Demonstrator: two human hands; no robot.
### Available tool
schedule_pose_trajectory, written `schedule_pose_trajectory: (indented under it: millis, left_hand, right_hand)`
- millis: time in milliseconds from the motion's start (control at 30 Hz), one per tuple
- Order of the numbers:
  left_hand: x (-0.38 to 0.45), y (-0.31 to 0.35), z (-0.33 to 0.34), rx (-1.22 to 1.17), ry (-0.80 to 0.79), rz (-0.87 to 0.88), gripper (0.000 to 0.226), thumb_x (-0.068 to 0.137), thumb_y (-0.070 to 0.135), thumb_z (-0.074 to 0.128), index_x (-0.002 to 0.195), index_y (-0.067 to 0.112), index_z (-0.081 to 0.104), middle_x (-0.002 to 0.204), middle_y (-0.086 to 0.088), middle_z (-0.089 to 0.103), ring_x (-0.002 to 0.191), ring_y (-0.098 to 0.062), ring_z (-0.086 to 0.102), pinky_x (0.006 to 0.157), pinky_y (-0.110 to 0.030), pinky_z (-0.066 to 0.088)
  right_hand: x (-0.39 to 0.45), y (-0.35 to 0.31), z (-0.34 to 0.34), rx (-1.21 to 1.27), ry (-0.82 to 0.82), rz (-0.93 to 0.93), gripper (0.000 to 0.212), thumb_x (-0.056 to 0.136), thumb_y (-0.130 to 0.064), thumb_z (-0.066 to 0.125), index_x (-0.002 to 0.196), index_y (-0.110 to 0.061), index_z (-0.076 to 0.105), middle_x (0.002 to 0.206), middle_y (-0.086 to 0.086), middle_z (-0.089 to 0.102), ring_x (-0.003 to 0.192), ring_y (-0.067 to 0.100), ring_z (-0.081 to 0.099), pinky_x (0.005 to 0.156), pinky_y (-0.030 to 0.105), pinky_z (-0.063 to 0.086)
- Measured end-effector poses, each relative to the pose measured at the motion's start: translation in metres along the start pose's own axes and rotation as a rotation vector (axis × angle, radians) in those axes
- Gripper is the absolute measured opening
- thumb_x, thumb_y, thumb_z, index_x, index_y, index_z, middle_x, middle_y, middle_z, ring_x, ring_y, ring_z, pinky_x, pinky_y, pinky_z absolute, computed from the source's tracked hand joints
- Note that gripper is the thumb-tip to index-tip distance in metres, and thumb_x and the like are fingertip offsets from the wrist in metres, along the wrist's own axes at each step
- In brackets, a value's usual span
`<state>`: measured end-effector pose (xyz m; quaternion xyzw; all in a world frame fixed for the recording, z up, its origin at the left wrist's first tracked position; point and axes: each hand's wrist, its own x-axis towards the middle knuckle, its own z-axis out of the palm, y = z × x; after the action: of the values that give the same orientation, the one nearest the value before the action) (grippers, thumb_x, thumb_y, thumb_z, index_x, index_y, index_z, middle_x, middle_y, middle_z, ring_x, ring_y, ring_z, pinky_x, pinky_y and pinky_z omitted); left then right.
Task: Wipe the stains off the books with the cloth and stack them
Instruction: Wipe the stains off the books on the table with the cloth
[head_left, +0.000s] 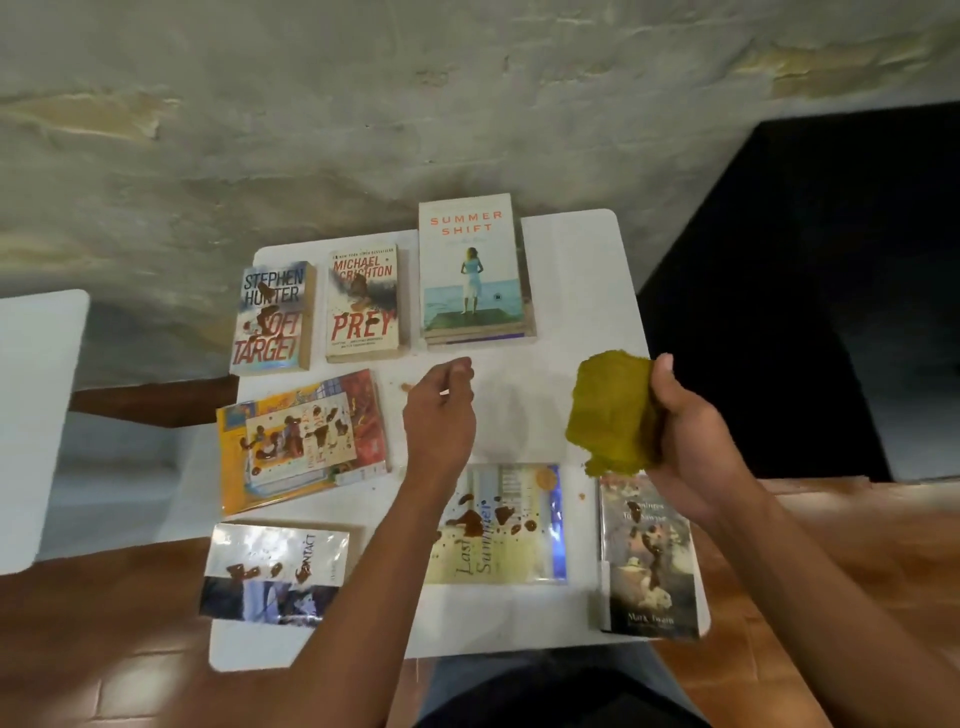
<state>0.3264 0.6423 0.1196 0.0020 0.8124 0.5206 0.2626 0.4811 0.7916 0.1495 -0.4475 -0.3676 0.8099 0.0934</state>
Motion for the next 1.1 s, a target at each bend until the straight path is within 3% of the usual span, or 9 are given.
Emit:
schedule_pose_trajectory:
  millis: [100, 233, 400, 533, 633, 733, 800, 900, 1100]
  left_hand:
    - [-0.023, 0.007, 0.012, -0.015, -0.112, 0.006, 0.025, 0.106, 0.029, 0.045, 0.110, 0.028, 0.070, 0.110, 0.009, 0.072, 0.091, -0.009, 0.070, 0.091, -0.038, 0.055]
    - [-0.054, 0.017, 0.018, -0.051, -0.190, 0.015, 0.033, 0.108, 0.036, 0.038, 0.103, 0.033, 0.070, 0.106, 0.010, 0.074, 0.094, -0.010, 0.071, 0.093, -0.045, 0.056]
    - [-0.089, 0.016, 0.001, -0.116, -0.288, -0.089, 0.033, 0.101, 0.064, 0.030, 0.107, 0.053, 0.060, 0.110, 0.018, 0.063, 0.114, -0.011, 0.058, 0.097, -0.030, 0.046]
    - [-0.103, -0.003, -0.017, -0.148, -0.372, -0.129, 0.082, 0.077, 0.092, 0.031, 0.143, 0.046, 0.047, 0.144, 0.006, 0.055, 0.122, -0.015, 0.060, 0.113, -0.052, 0.040]
    - [-0.115, 0.000, -0.033, -0.121, -0.413, -0.067, 0.060, 0.094, 0.073, 0.023, 0.138, 0.043, 0.051, 0.136, 0.007, 0.059, 0.123, -0.012, 0.057, 0.108, -0.039, 0.044]
    - [-0.123, 0.004, -0.049, -0.151, -0.429, 0.023, 0.048, 0.102, 0.062, 0.022, 0.128, 0.042, 0.058, 0.127, 0.008, 0.065, 0.119, -0.008, 0.059, 0.104, -0.037, 0.048]
    - [-0.123, 0.005, -0.057, -0.151, -0.429, 0.063, 0.047, 0.103, 0.059, 0.029, 0.127, 0.033, 0.061, 0.122, 0.005, 0.067, 0.116, -0.011, 0.062, 0.100, -0.036, 0.051]
    - [-0.124, 0.003, -0.072, -0.174, -0.365, 0.107, 0.027, 0.104, 0.045, 0.048, 0.112, 0.026, 0.066, 0.113, -0.003, 0.069, 0.107, -0.019, 0.066, 0.094, -0.039, 0.056]
    - [-0.151, -0.017, -0.106, -0.378, -0.234, 0.169, 0.017, 0.096, 0.003, 0.061, 0.107, 0.016, 0.061, 0.113, -0.012, 0.066, 0.099, -0.022, 0.065, 0.081, -0.035, 0.057]
  right_hand:
    - [-0.013, 0.004, 0.006, 0.003, -0.072, 0.044, 0.055, 0.102, -0.054, 0.032, 0.128, -0.015, 0.062, 0.119, 0.010, 0.071, 0.107, 0.030, 0.070, 0.082, 0.048, 0.058]
    - [-0.025, 0.013, 0.017, -0.013, -0.142, 0.067, 0.060, 0.102, -0.055, 0.027, 0.135, -0.013, 0.057, 0.126, 0.012, 0.068, 0.117, 0.034, 0.065, 0.102, 0.061, 0.046]
    - [-0.034, 0.026, 0.019, -0.082, -0.274, 0.030, 0.059, 0.102, -0.049, 0.031, 0.140, -0.008, 0.050, 0.134, 0.013, 0.063, 0.124, 0.033, 0.060, 0.107, 0.062, 0.041]
    - [-0.044, 0.033, 0.024, -0.243, -0.359, -0.097, 0.056, 0.094, -0.050, 0.046, 0.136, -0.013, 0.053, 0.136, 0.010, 0.061, 0.122, 0.031, 0.061, 0.103, 0.059, 0.046]
    - [-0.053, 0.034, 0.031, -0.471, -0.412, -0.233, 0.067, 0.077, -0.073, 0.064, 0.126, -0.028, 0.061, 0.136, -0.004, 0.059, 0.121, 0.022, 0.061, 0.096, 0.043, 0.054]
    - [-0.066, 0.035, 0.039, -0.660, -0.438, -0.409, 0.011, 0.090, -0.036, 0.068, 0.101, -0.036, 0.066, 0.135, -0.011, 0.051, 0.124, 0.023, 0.055, 0.087, 0.032, 0.055]
    - [-0.071, 0.034, 0.043, -0.828, -0.423, -0.537, 0.032, 0.088, -0.011, 0.072, 0.087, -0.042, 0.065, 0.130, -0.015, 0.046, 0.127, 0.022, 0.046, 0.094, 0.033, 0.050]
    - [-0.092, 0.038, 0.058, -1.007, -0.253, -0.739, 0.037, 0.077, -0.009, 0.081, 0.081, -0.043, 0.066, 0.126, -0.027, 0.038, 0.126, 0.011, 0.031, 0.106, 0.035, 0.036]
    - [-0.138, 0.071, 0.081, -0.684, -0.134, -0.908, 0.044, 0.076, 0.012, 0.075, 0.085, -0.031, 0.068, 0.110, -0.022, 0.042, 0.110, 0.009, 0.053, 0.091, 0.027, 0.054]
